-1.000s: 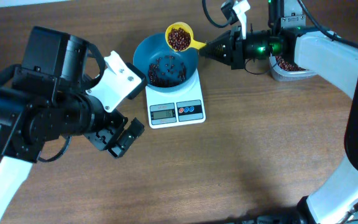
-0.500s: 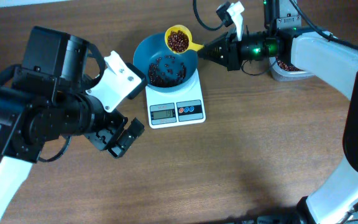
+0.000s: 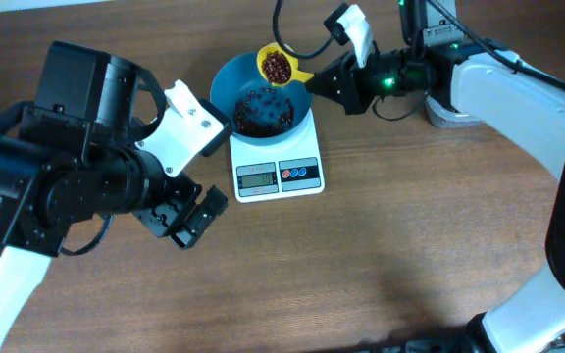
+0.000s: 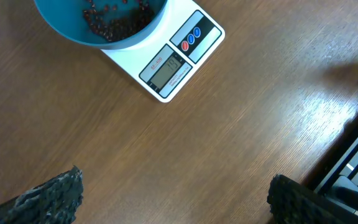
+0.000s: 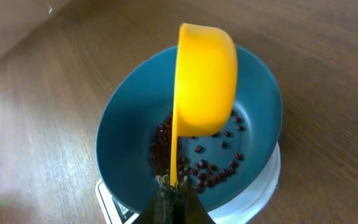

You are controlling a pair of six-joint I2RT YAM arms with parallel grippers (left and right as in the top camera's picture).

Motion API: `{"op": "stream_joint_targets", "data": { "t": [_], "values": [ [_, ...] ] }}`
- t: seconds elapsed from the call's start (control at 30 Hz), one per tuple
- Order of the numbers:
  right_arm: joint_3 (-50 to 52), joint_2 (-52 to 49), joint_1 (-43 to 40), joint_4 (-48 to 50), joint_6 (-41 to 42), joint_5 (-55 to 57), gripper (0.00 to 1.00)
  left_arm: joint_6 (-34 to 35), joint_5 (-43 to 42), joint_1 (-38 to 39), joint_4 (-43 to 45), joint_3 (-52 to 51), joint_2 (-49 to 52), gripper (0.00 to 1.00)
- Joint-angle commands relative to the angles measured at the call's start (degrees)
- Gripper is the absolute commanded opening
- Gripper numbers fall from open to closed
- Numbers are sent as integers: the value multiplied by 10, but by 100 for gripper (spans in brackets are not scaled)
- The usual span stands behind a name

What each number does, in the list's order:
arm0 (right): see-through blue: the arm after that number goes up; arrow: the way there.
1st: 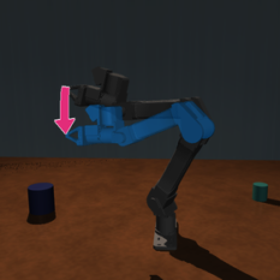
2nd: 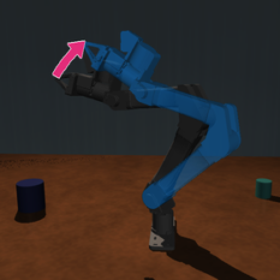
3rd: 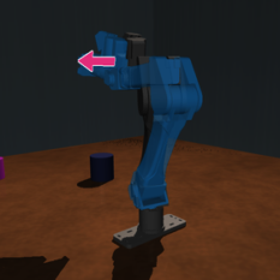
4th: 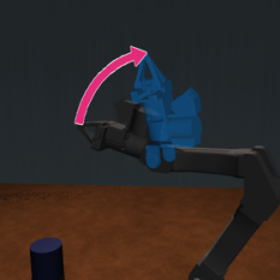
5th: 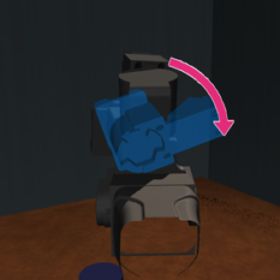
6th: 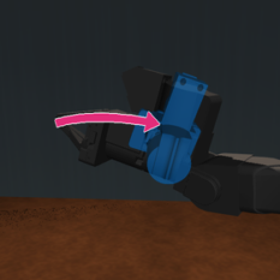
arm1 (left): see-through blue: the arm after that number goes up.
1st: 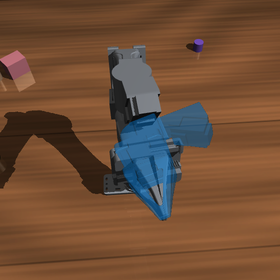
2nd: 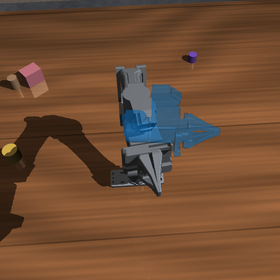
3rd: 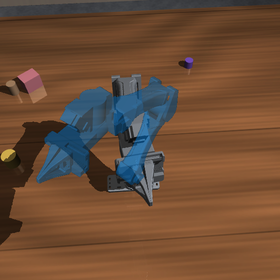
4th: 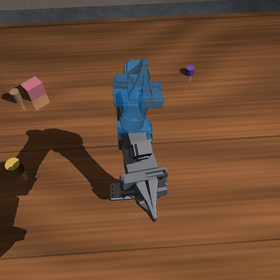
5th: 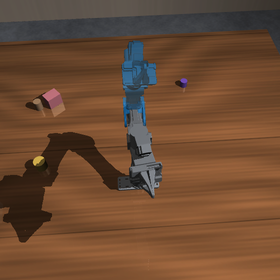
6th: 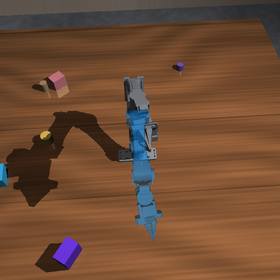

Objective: Scoop item into bowl and weigh 50g on scale
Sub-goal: 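Tilt the scoop with the right gripper to pour beans into the bowl, then rotate the scoop further over the bowl to empty remaining beans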

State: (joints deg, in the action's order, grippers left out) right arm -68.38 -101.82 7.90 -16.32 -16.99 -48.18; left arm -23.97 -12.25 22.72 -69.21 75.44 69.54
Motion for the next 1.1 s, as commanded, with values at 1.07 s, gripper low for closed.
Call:
{"op": "stream_joint_targets", "data": {
  "t": [1.07],
  "values": [
    [-2, 104, 87, -69, -6, 249, 4, 7, -9, 2, 1, 7, -4, 99]
  ]
}}
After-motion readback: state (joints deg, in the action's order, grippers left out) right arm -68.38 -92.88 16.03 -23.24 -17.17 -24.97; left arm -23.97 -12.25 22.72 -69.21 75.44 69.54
